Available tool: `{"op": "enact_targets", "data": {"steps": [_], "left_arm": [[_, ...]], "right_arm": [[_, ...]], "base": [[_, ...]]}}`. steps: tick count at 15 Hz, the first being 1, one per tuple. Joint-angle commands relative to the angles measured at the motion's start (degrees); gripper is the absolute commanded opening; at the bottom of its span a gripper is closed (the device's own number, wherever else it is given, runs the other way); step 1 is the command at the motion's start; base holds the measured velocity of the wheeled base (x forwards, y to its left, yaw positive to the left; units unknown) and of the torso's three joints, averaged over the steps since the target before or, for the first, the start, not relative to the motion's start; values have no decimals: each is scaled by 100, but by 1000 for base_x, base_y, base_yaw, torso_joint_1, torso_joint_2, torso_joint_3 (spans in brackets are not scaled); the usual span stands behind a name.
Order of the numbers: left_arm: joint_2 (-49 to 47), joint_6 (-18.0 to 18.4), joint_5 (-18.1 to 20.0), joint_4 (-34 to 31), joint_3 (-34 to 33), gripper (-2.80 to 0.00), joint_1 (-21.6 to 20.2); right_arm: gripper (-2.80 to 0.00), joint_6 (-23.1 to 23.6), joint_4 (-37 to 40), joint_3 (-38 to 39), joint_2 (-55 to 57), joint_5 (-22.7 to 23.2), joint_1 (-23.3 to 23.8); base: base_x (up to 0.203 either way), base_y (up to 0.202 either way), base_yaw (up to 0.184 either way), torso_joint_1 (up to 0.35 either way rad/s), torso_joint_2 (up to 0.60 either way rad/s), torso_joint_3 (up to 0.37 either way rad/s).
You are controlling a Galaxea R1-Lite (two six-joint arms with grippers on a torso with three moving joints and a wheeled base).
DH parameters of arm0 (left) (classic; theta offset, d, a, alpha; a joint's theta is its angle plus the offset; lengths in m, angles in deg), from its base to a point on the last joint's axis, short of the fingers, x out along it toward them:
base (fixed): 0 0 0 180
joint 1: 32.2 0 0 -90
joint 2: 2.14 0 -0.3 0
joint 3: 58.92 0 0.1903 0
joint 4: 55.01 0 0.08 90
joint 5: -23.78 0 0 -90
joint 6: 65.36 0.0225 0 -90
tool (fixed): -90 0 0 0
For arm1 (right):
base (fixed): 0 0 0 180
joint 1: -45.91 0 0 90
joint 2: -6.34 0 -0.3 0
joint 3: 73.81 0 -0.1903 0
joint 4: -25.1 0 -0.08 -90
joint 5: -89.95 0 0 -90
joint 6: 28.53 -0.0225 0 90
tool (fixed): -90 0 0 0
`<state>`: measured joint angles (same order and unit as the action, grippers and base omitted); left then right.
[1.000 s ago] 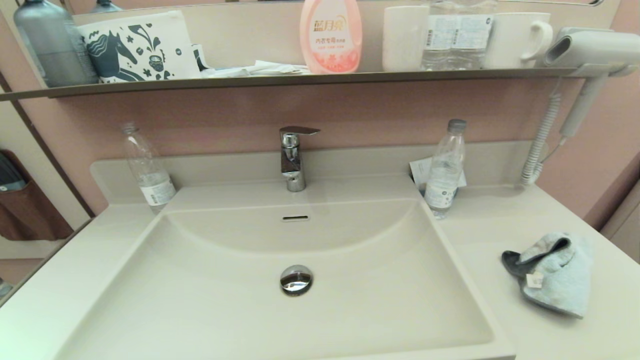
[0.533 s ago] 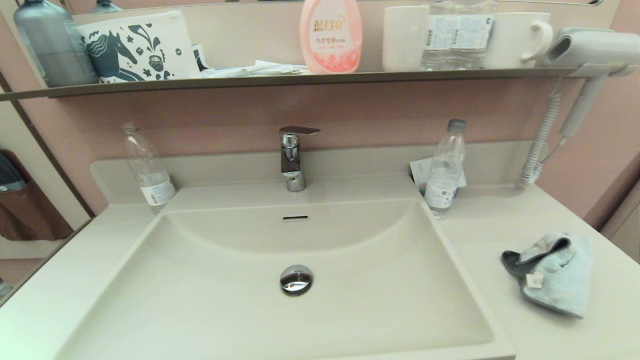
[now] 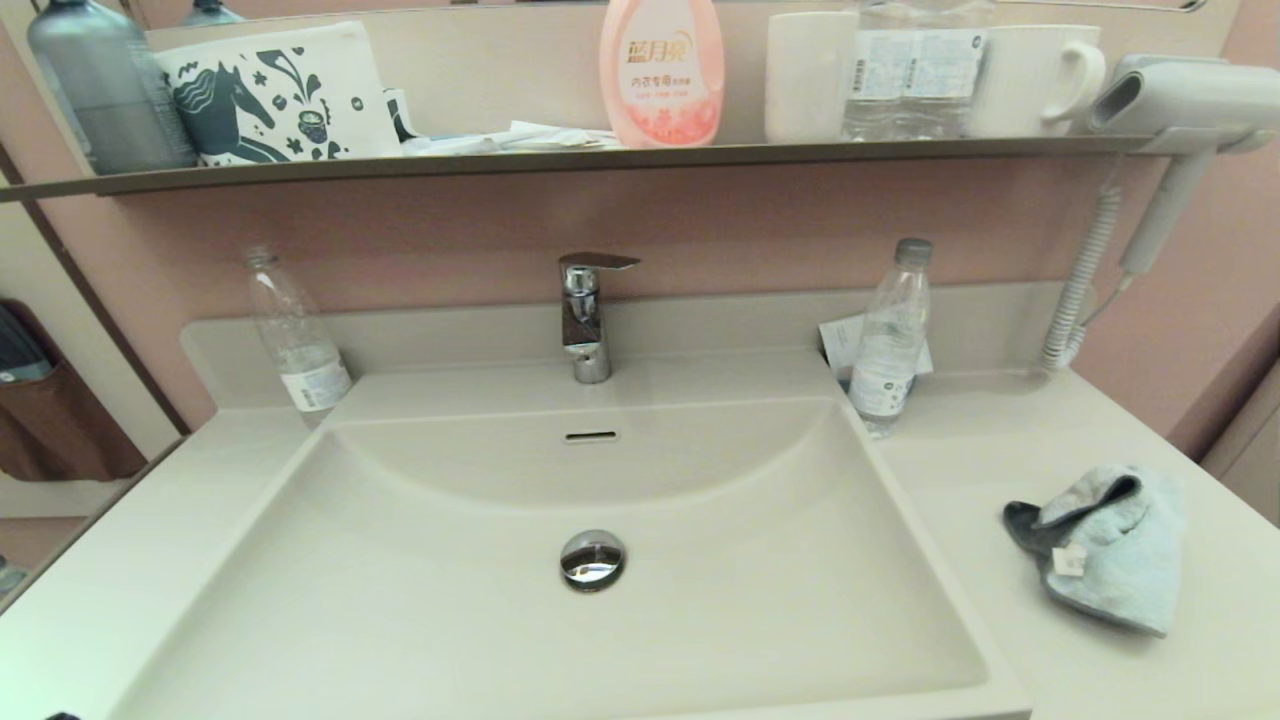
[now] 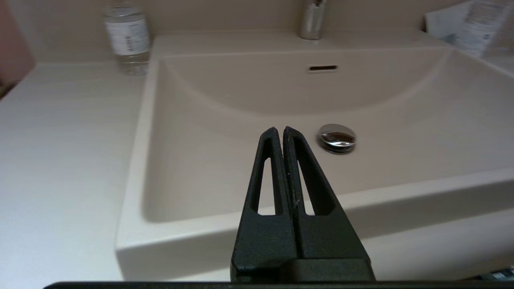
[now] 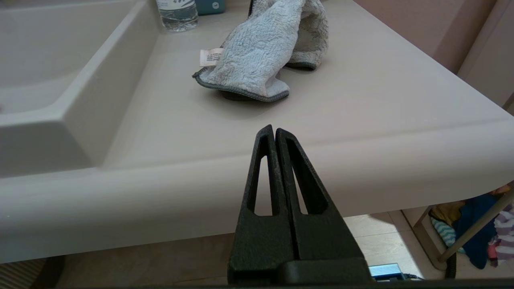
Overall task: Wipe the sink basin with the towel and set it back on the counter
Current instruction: Turn on the faucet
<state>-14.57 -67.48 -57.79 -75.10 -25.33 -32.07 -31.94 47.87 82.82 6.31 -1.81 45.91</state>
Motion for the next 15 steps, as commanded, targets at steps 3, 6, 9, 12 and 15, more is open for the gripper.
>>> {"op": "enact_targets", "data": {"steps": [3, 6, 9, 12, 15], "left_arm": [[-1623, 3, 609, 27, 880, -280, 8], [-2934, 14, 994, 498, 1429, -280, 67], [-4198, 33, 1023, 1353, 1710, -280, 554], [-5246, 39, 687, 1808, 2294, -280, 1487], [-6177, 44, 385, 1892, 3083, -280, 2099]], "right_arm": [[-280, -1, -2, 0, 2, 0, 0], [-280, -1, -2, 0, 2, 0, 0], [-280, -1, -2, 0, 2, 0, 0], [-280, -1, -2, 0, 2, 0, 0], [-280, -1, -2, 0, 2, 0, 0]], "base": [[0, 0, 0, 0, 0, 0], [0, 0, 0, 0, 0, 0], [0, 0, 0, 0, 0, 0], [0, 0, 0, 0, 0, 0], [0, 0, 0, 0, 0, 0]]}}
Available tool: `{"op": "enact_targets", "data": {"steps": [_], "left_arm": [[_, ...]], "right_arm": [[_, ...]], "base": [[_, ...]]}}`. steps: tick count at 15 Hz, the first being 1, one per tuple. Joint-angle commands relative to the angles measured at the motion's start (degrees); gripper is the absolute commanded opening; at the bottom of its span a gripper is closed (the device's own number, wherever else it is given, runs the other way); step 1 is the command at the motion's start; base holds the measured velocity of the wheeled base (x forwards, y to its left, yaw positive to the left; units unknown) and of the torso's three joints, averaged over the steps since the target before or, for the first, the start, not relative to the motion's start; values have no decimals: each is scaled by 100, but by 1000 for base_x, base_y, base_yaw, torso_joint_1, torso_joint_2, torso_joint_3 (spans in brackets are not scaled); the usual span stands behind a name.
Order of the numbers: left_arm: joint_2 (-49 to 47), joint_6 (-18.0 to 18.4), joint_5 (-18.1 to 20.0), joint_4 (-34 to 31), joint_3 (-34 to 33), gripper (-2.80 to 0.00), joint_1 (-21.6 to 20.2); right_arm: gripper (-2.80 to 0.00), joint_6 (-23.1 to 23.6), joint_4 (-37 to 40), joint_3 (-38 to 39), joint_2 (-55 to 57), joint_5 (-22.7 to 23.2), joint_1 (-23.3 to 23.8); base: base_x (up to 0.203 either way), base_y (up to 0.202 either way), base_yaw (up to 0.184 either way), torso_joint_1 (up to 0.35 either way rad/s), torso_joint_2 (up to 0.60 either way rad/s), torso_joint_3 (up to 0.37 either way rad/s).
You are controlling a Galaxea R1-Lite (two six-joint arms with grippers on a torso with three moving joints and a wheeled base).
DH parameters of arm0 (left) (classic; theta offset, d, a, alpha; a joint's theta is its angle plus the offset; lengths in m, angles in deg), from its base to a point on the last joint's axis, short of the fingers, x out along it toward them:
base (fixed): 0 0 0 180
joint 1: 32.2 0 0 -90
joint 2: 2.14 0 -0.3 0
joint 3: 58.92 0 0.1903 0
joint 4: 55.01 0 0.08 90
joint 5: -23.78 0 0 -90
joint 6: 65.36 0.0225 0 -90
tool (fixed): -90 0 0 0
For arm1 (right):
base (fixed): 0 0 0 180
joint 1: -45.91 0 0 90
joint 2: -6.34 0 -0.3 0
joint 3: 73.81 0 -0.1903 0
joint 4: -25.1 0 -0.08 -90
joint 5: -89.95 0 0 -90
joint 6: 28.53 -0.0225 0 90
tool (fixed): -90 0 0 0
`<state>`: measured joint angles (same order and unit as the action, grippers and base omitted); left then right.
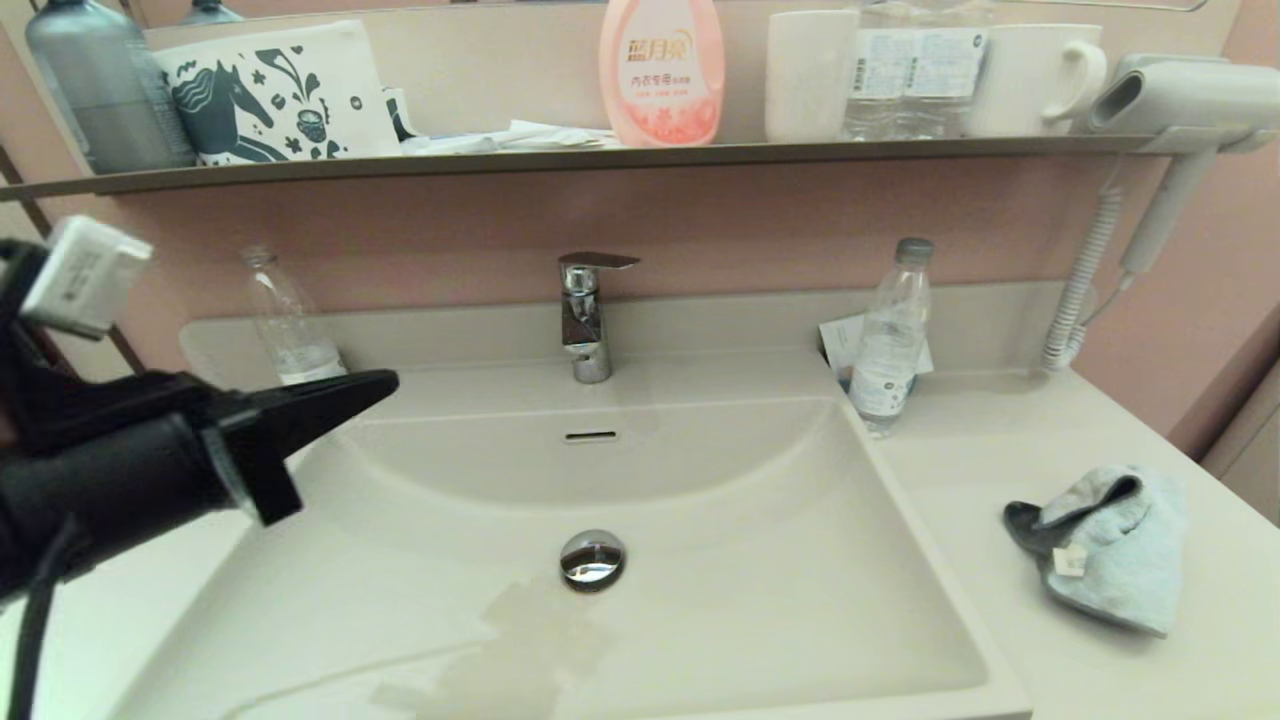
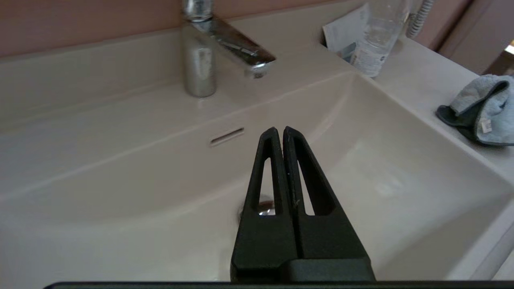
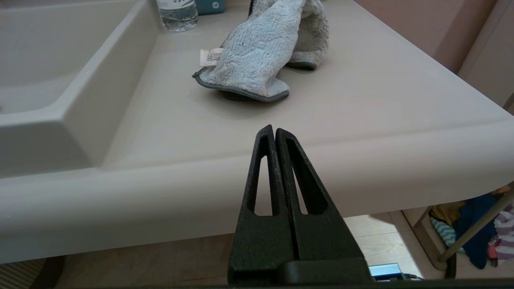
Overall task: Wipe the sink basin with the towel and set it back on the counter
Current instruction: Turn on the faucet
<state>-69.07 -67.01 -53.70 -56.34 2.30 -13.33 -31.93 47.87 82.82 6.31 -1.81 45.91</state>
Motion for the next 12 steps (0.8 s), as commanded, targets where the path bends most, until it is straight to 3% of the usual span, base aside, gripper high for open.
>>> {"op": "enact_targets", "data": {"steps": [1, 6, 12], "left_arm": [[-1058, 1, -95, 17, 578, -280, 325], [-2773, 99, -442, 43, 2013, -280, 519], [-3792, 130, -1065, 28, 3428, -280, 668]], "right_arm": [[-280, -3, -2, 0, 2, 0, 0], [-280, -3, -2, 0, 2, 0, 0], [-280, -3, -2, 0, 2, -1, 0]], "base": [[0, 0, 0, 0, 0, 0], [0, 0, 0, 0, 0, 0], [0, 0, 0, 0, 0, 0]]}}
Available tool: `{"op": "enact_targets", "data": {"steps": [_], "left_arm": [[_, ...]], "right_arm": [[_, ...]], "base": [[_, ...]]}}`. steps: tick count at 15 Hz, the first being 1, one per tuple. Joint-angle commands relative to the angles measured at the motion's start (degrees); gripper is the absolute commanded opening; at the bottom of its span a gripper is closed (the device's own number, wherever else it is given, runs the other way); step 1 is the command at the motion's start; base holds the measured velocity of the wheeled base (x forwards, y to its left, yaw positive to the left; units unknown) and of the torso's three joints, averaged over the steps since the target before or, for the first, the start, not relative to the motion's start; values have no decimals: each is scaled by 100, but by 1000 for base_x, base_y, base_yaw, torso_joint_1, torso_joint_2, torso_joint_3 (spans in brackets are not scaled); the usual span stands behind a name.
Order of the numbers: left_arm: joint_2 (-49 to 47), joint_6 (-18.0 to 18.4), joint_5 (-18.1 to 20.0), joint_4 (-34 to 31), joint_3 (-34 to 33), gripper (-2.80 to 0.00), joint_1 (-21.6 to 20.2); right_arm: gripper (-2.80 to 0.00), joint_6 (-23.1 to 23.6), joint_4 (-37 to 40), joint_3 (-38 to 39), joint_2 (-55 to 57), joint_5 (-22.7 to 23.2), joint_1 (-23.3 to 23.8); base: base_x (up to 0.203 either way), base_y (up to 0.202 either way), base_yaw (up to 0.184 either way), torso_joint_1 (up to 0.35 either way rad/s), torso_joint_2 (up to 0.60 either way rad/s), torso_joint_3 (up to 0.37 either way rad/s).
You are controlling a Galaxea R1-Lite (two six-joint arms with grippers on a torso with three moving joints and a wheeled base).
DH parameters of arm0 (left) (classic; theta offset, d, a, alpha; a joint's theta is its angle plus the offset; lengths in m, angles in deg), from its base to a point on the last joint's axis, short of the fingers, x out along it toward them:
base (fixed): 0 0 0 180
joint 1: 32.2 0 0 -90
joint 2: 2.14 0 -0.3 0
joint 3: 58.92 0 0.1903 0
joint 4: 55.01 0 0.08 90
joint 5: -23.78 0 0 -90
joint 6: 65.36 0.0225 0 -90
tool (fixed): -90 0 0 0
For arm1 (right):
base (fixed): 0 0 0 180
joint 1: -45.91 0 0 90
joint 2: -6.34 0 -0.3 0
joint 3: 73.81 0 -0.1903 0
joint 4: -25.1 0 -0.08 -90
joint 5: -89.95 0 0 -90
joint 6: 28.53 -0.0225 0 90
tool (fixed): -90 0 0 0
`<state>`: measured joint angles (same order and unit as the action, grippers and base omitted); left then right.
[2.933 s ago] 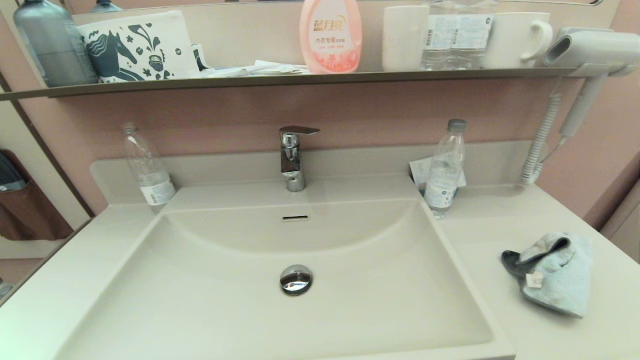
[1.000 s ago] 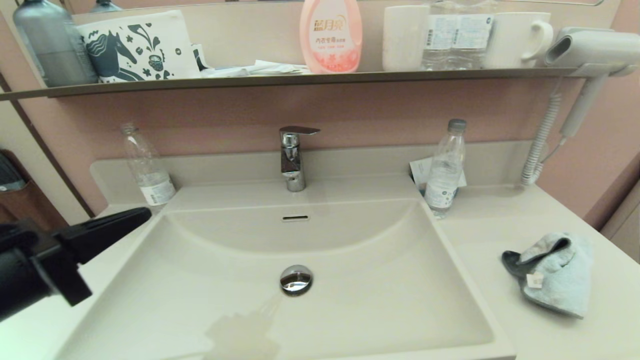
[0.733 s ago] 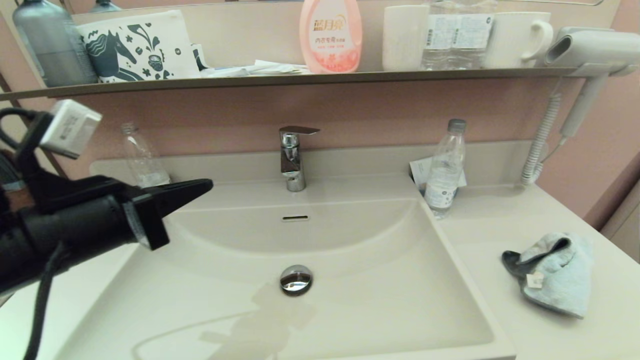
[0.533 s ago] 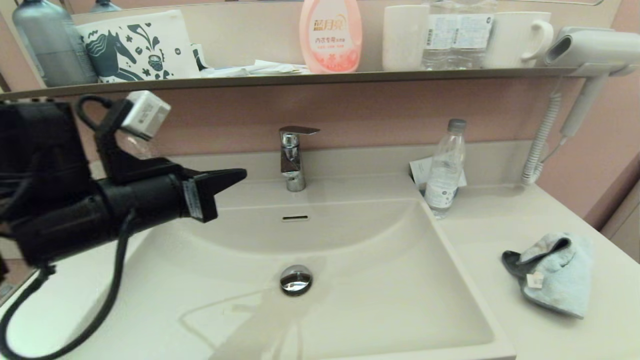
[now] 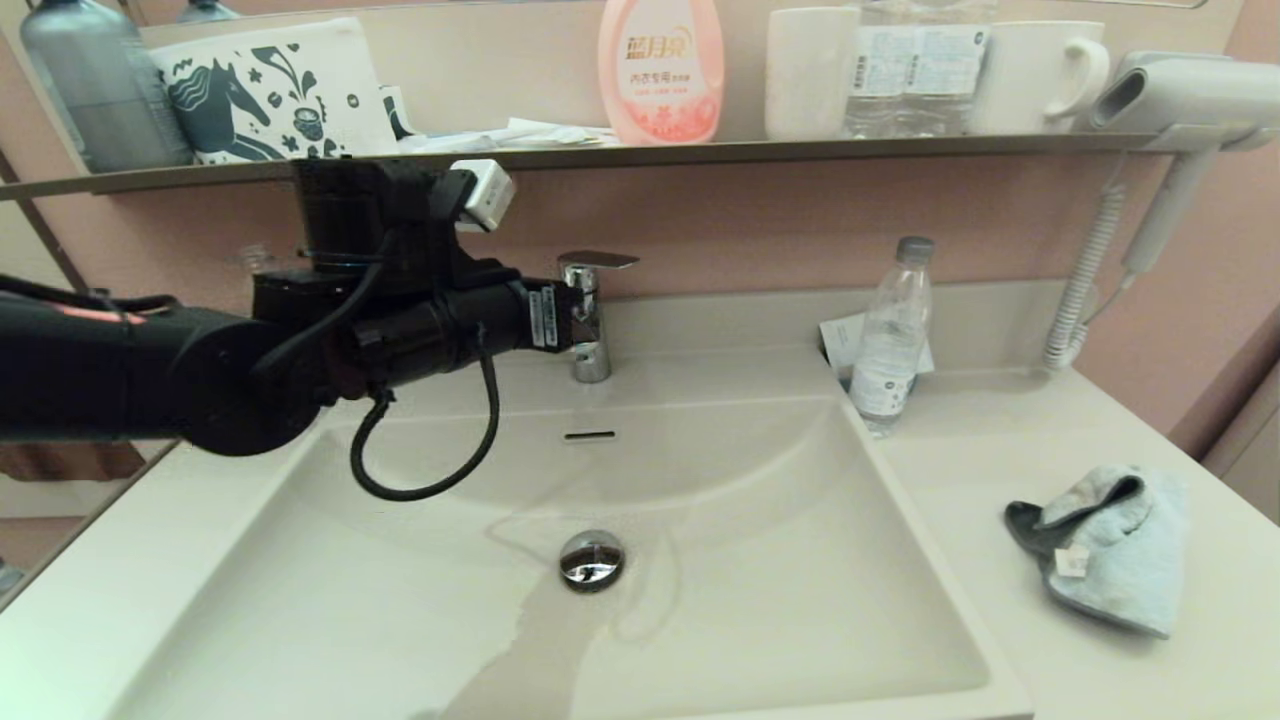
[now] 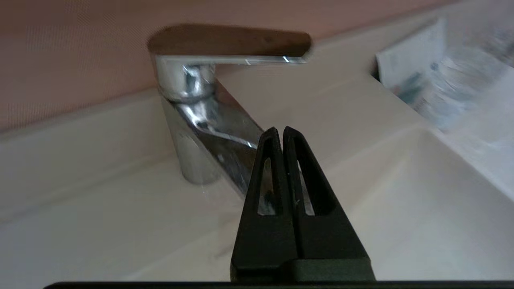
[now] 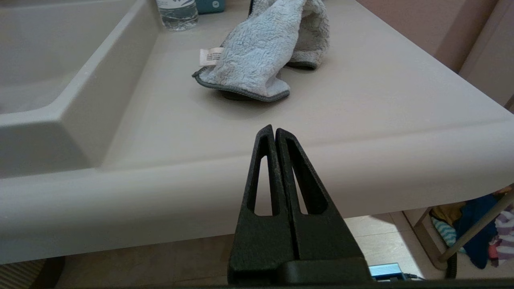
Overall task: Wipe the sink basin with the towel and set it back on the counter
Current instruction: Turn on the faucet
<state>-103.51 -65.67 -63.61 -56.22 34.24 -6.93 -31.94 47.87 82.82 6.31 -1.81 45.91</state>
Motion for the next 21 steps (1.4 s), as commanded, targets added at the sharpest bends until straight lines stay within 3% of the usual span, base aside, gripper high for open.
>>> {"op": "enact_targets", "data": {"steps": [1, 13, 21], "left_arm": [[-454, -8, -152, 28, 395, -280, 60], [-1436, -31, -332, 43, 1637, -280, 234], [-1124, -108, -335, 39, 2088, -280, 58]], "right_arm": [[-280, -1, -2, 0, 2, 0, 0], [-280, -1, -2, 0, 2, 0, 0], [-280, -1, -2, 0, 2, 0, 0]], "base": [[0, 0, 0, 0, 0, 0], [0, 0, 0, 0, 0, 0], [0, 0, 0, 0, 0, 0]]}}
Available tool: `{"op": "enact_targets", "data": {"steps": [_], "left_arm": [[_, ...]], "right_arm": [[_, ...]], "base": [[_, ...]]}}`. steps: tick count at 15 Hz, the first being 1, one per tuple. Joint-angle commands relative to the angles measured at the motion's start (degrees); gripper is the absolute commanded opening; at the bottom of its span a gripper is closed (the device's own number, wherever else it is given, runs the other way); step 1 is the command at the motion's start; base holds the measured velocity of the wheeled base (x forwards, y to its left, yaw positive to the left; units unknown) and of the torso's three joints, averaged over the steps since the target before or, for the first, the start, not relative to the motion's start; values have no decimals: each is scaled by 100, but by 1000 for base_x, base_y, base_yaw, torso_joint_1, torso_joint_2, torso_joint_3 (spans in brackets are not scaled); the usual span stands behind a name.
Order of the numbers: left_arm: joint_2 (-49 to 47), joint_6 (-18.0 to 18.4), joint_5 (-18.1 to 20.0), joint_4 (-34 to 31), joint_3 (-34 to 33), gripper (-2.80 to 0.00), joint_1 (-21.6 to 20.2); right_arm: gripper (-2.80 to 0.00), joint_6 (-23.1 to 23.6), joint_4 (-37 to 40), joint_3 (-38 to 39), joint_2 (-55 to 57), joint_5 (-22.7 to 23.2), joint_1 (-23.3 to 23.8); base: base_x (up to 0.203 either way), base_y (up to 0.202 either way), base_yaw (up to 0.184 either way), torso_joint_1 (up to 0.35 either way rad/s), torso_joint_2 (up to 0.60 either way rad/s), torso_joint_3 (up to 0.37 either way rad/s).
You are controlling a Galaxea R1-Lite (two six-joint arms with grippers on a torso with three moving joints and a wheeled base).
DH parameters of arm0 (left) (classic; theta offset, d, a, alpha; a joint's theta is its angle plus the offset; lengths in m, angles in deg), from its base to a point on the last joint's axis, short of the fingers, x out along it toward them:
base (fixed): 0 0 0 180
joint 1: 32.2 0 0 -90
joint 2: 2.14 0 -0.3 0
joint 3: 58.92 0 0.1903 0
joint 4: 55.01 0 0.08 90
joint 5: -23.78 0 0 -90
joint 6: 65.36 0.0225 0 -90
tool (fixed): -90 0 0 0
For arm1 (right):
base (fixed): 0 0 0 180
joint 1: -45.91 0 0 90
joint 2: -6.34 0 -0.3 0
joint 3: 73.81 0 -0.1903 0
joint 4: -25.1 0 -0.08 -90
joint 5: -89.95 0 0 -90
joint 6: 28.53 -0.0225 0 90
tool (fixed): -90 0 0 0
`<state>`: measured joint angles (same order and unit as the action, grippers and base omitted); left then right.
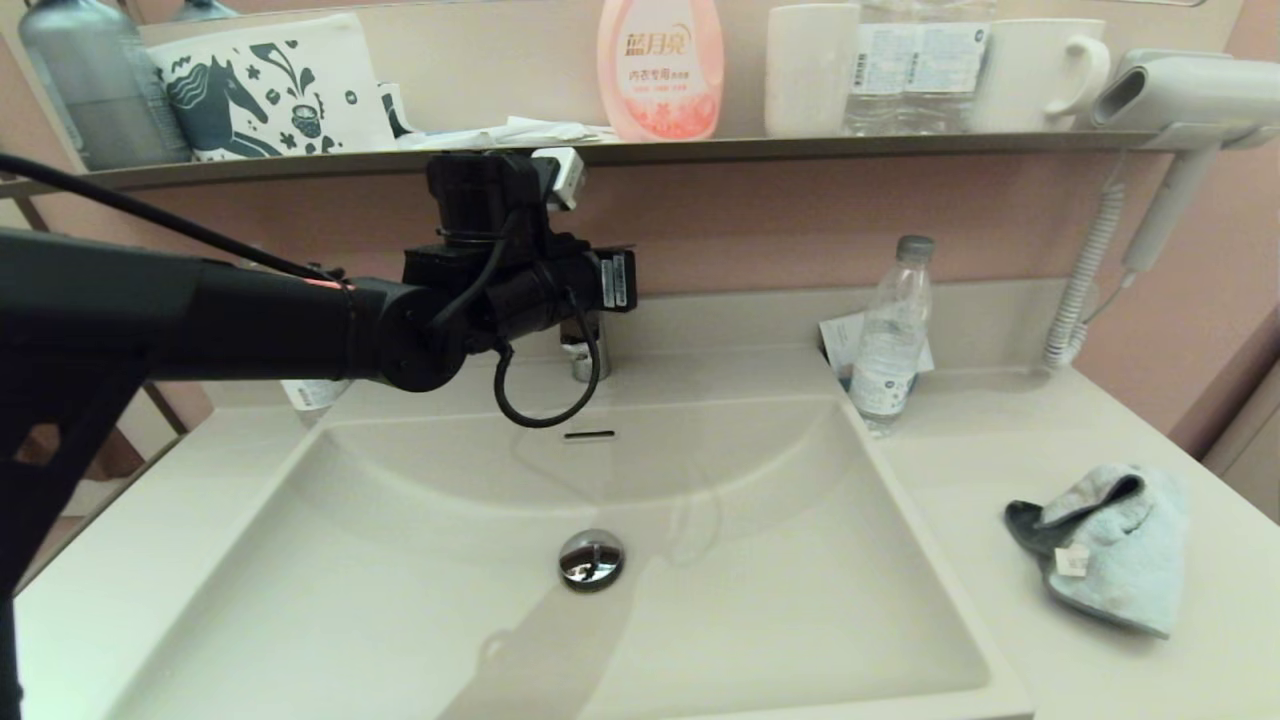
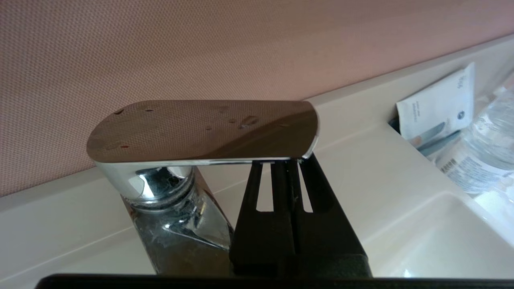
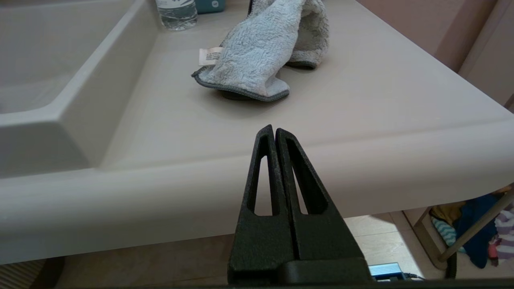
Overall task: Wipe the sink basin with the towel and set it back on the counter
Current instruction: Turn on the faucet
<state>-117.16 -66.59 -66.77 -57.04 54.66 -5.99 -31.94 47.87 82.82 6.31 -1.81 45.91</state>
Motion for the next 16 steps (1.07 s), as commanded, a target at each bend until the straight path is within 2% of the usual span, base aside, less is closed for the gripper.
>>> {"op": "enact_targets", "data": {"steps": [1, 6, 9, 16], "left_arm": [[316, -25, -35, 117, -22, -280, -37], [562, -24, -143, 267, -937, -280, 91], [579, 7, -213, 1107, -1585, -280, 129], [779, -1, -261, 1206, -1726, -280, 130]], "right_arm": [[-280, -1, -2, 0, 2, 0, 0], [-280, -1, -2, 0, 2, 0, 0], [-280, -1, -2, 0, 2, 0, 0], [-280, -1, -2, 0, 2, 0, 0]], "base": [[0, 0, 0, 0, 0, 0], [0, 0, 0, 0, 0, 0], [0, 0, 0, 0, 0, 0], [0, 0, 0, 0, 0, 0]]}}
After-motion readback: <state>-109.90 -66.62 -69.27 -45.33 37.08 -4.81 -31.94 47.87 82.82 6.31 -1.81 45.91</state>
